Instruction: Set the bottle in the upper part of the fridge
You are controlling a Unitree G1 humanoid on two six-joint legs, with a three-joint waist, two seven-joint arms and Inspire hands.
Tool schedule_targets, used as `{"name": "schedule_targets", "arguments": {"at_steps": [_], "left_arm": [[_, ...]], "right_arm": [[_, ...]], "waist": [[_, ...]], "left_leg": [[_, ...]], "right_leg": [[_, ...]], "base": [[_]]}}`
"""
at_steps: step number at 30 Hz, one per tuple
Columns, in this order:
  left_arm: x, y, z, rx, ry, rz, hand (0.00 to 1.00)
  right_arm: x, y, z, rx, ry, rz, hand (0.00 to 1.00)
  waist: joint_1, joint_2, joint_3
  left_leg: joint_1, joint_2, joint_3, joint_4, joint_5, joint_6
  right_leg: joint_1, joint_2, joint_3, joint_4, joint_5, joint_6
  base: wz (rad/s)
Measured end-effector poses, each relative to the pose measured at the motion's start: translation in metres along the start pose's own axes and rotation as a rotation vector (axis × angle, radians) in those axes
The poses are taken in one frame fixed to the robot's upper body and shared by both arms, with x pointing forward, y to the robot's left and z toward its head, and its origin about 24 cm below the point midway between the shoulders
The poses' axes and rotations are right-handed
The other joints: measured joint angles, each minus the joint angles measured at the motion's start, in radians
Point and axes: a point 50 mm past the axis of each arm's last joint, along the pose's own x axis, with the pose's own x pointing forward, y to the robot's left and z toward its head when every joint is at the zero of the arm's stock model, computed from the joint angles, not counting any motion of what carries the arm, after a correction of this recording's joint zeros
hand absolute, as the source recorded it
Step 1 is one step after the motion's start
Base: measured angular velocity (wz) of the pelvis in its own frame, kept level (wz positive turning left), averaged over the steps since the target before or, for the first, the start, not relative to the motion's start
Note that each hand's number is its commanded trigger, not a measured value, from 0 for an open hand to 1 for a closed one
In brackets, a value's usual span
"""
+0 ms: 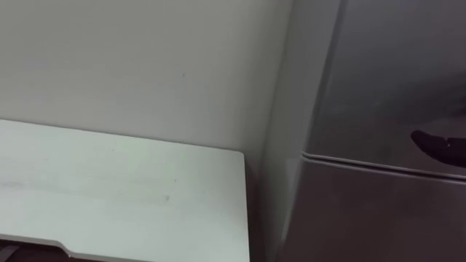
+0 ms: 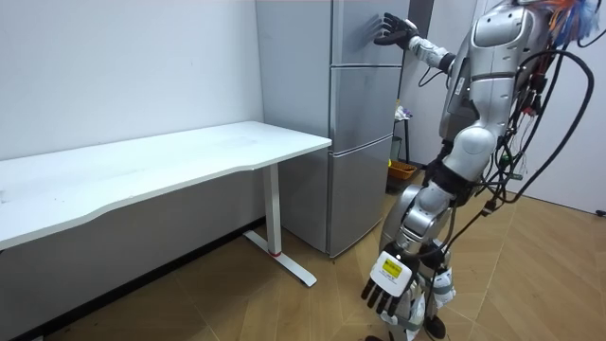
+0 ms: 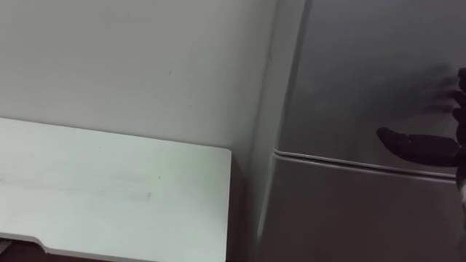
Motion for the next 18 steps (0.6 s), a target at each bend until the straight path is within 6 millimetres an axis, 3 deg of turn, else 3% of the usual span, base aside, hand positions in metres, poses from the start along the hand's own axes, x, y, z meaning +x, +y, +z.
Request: {"name": "schedule_targets", "arguments": {"at_steps": [10,17,18], "left_arm": [[-0.002,0.004,0.002,0.005,-0.036,0.015,0.00],[-0.002,0.004,0.000,0.002,-0.045,0.019,0.00],[-0.002,0.004,0.000,-0.001,-0.051,0.027,0.00]], "right_arm": [[0.000,-0.002,0.000,0.111,0.048,-0.066,0.00],[0.001,-0.015,0.001,0.221,0.083,-0.178,0.00],[0.001,-0.018,0.001,0.246,0.087,-0.204,0.00]], "waist": [[-0.047,0.005,0.0020],[-0.076,0.024,-0.0039],[-0.077,0.027,-0.0018]], "left_leg": [[-0.010,-0.001,-0.001,-0.008,0.000,0.000],[0.010,-0.010,0.001,-0.043,0.006,0.005],[0.019,-0.011,0.005,-0.055,0.006,0.005]], "right_leg": [[-0.011,0.001,0.002,-0.003,-0.003,0.002],[-0.008,-0.003,0.002,-0.004,-0.003,-0.005],[-0.007,-0.005,0.004,-0.004,-0.005,-0.004]], "base": [[0.00],[-0.01],[-0.07]]}}
